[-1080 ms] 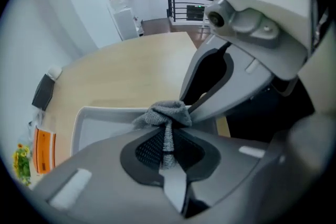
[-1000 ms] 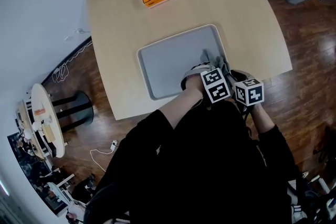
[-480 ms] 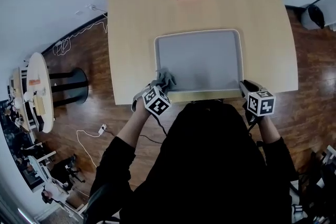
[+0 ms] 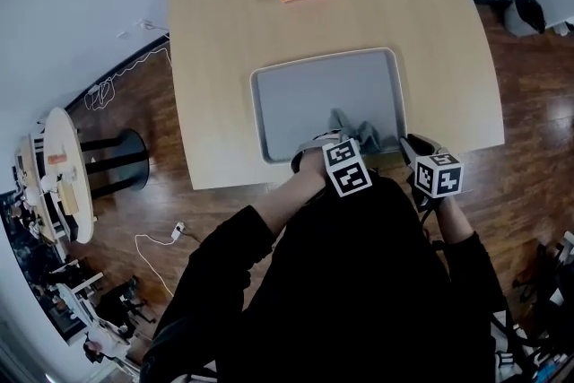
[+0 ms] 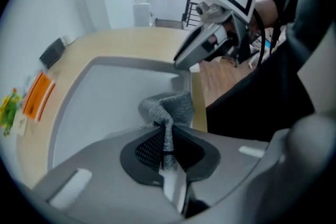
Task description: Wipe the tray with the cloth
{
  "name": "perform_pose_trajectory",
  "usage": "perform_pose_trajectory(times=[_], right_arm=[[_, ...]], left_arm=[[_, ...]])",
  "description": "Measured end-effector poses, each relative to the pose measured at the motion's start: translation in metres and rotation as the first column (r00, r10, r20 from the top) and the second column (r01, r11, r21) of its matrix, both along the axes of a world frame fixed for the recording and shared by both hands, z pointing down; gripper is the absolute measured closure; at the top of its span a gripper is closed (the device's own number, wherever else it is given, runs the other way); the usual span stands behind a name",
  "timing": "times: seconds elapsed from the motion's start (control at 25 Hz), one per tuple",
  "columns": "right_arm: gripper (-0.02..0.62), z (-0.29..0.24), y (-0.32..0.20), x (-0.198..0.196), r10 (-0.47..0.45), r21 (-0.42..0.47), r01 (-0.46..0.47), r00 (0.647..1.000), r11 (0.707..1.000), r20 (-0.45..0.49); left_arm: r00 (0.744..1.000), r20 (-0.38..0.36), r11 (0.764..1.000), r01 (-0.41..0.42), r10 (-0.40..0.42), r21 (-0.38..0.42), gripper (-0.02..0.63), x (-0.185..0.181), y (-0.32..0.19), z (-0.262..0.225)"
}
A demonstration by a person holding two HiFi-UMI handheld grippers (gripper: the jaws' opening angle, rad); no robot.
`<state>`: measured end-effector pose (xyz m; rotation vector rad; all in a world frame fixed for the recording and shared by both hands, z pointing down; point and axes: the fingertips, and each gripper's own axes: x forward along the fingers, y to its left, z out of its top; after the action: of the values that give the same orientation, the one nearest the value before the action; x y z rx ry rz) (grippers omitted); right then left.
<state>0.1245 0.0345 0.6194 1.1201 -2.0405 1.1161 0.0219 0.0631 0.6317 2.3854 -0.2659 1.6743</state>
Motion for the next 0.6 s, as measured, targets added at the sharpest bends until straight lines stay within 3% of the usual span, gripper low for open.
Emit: perform_pose_trajectory(times=[0.12,0.28,0.4,0.6], right_arm=[[0.522,0.001,0.001,-0.001,0.028,0.005,-0.028,0.999,1.000,0.024],[0.528,0.002,0.000,-0.002,0.052,0.000,-0.052,0.997,0.999,0.060],[0.523,0.004,0.001,-0.001,0.036,-0.009,-0.035,0.997,0.999,0.071],[0.520,0.001,0.002,0.000,-0.007,-0.024,0.009,0.997,1.000,0.079]], left_arm=[[0.990,-0.032,0.990,-0.139,0.140,0.010,0.600,0.069,-0.005,-0.001],[0.970,-0.031,0.970,-0.242,0.241,-0.024,0.597,0.094,-0.009,0.001],[0.979,-0.038,0.979,-0.202,0.201,-0.032,0.597,0.088,-0.036,0.001],[0.996,0.018,0.988,-0.086,0.084,0.127,0.597,0.070,-0.147,-0.002]])
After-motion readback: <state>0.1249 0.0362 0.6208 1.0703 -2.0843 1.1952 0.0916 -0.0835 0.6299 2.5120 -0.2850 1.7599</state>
